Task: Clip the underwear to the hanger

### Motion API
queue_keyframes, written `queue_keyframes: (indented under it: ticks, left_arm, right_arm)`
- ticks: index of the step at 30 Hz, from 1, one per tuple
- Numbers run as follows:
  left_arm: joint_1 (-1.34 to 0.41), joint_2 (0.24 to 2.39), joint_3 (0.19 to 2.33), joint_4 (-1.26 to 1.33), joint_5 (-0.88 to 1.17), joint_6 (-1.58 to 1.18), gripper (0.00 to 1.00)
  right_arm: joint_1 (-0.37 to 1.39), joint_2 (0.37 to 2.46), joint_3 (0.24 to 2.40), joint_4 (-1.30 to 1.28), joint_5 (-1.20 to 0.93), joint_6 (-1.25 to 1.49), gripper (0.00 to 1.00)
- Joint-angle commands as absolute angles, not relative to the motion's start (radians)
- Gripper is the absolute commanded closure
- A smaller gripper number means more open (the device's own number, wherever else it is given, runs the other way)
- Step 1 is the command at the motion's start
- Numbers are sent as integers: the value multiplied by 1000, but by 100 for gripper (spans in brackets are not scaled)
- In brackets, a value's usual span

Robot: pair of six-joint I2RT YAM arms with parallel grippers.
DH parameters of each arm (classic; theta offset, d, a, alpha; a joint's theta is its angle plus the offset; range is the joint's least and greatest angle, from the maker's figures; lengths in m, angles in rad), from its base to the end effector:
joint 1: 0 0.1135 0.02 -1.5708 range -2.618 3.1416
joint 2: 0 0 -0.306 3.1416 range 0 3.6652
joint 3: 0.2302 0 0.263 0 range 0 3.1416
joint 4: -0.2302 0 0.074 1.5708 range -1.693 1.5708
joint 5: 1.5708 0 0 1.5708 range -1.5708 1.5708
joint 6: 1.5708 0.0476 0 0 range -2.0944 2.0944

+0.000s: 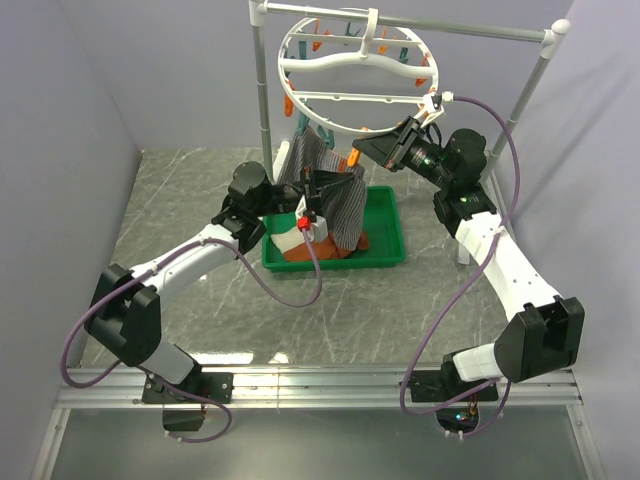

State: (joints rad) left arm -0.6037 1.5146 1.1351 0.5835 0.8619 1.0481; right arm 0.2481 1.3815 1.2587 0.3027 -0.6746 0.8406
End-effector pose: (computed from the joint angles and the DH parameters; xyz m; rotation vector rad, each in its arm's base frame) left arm 0.2805 -0.2374 0.4012 1.4040 0.3301 -0.2234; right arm 0.3158 0.1107 0.4621 -0.1601 1.5711 1.3402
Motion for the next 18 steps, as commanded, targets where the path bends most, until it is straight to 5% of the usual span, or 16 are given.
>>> queue_keyframes:
  ticks: [1,18]
  left_arm:
    - [-607,1531,1189,649,845,1017,100]
    - [-611,1531,1203,689,879,1041,100]
  right_arm:
    - [244,1377,1285,337,-696,848,100]
    - [244,1390,1302,316,-698,834,100]
